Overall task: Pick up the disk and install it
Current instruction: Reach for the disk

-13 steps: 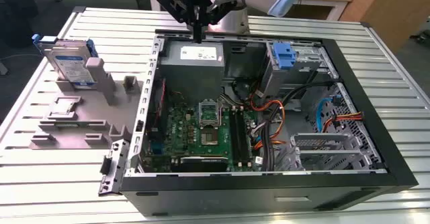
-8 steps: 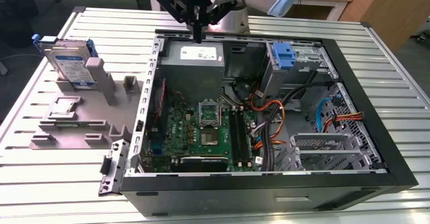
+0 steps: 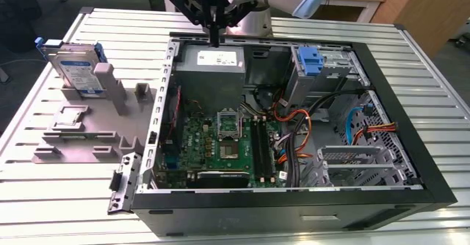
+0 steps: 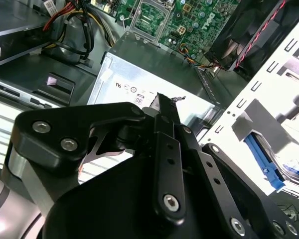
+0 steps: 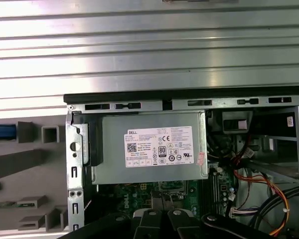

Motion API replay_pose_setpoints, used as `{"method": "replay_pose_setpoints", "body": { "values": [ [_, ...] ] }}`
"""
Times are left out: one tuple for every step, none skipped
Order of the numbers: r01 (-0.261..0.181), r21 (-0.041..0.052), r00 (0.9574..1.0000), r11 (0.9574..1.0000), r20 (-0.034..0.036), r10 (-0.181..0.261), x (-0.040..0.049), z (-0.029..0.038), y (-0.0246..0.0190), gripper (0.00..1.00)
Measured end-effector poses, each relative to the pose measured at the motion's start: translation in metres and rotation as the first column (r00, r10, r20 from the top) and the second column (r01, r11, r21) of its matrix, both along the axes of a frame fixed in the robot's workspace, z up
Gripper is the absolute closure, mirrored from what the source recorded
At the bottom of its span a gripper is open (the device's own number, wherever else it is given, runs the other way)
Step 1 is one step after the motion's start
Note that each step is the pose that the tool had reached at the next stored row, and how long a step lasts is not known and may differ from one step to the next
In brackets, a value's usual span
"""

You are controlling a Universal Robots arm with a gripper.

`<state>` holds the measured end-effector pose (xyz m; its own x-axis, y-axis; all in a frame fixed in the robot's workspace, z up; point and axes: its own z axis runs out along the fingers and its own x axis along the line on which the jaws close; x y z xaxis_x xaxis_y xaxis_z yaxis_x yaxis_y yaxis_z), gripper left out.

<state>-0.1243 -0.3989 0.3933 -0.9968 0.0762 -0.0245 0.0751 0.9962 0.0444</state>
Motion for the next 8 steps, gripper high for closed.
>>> {"method": "replay_pose_setpoints", "body": {
  "values": [
    [0.000,0.0000,1.0000,1.0000,0.0000,0.000,-0.0004,0.0000,0.0000,0.89],
    [0.000,0.0000,1.0000,1.0000,0.0000,0.000,-0.0007,0.0000,0.0000,0.89],
    [0.000,0.0000,1.0000,1.0000,0.0000,0.000,-0.0010,0.0000,0.0000,0.89],
    [0.000,-0.0001,1.0000,1.0000,0.0000,0.000,-0.0013,0.0000,0.0000,0.89],
    [0.000,0.0000,1.0000,1.0000,0.0000,0.000,-0.0016,-0.0001,0.0000,0.89],
    [0.000,0.0000,1.0000,1.0000,0.0000,0.000,-0.0019,-0.0001,0.0000,0.89],
    [0.000,0.0000,1.0000,1.0000,0.0000,0.000,-0.0022,-0.0001,0.0000,0.89],
    [0.000,0.0000,1.0000,1.0000,0.0000,0.000,-0.0026,-0.0001,0.0000,0.89]
  ]
}}
